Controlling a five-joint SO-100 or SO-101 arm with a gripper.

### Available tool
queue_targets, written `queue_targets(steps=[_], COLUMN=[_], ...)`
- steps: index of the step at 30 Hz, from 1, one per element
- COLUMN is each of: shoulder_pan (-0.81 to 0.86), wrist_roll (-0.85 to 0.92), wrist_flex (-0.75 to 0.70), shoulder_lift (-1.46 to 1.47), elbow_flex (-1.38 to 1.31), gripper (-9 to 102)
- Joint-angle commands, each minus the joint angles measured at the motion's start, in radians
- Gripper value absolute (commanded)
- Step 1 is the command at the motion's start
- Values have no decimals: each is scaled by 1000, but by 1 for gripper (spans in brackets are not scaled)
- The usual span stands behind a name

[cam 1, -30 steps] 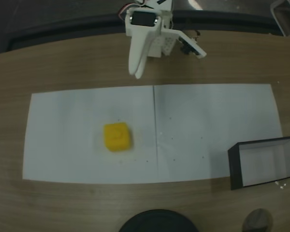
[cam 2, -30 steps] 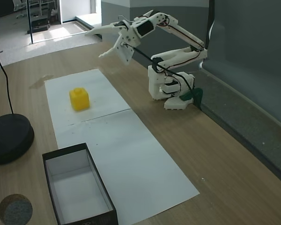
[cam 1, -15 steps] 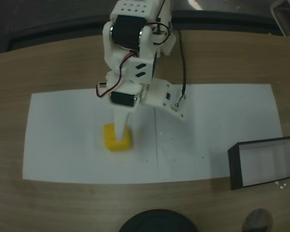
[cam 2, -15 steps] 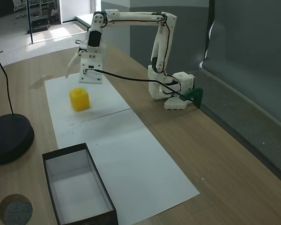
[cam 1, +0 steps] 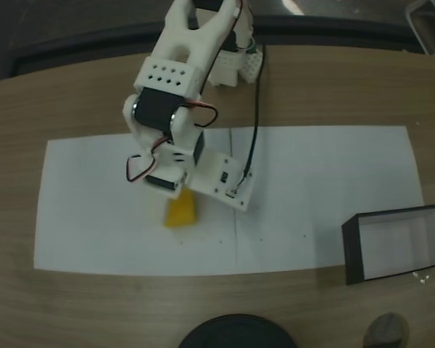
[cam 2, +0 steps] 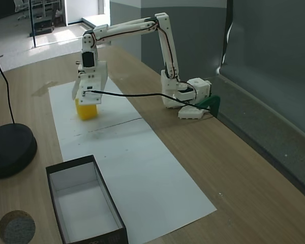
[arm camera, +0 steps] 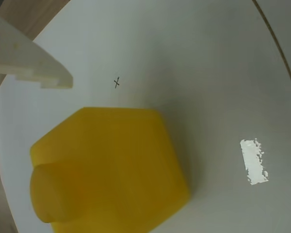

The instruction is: Grab a yellow square and put it in the box.

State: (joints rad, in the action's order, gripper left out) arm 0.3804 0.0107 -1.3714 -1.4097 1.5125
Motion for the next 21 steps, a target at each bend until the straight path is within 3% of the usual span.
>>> queue_targets(steps=[1, 9, 14, 16, 21], shoulder_pan=[2, 3, -9, -38, -161], wrist_roll=[2, 2, -5, -5, -31], wrist_flex=[28, 89, 112, 97, -37], shoulder_lift=[2, 95, 92, 92, 49], elbow_flex=[-58, -58, -60, -95, -278], gripper=[34, 33, 10, 5, 8])
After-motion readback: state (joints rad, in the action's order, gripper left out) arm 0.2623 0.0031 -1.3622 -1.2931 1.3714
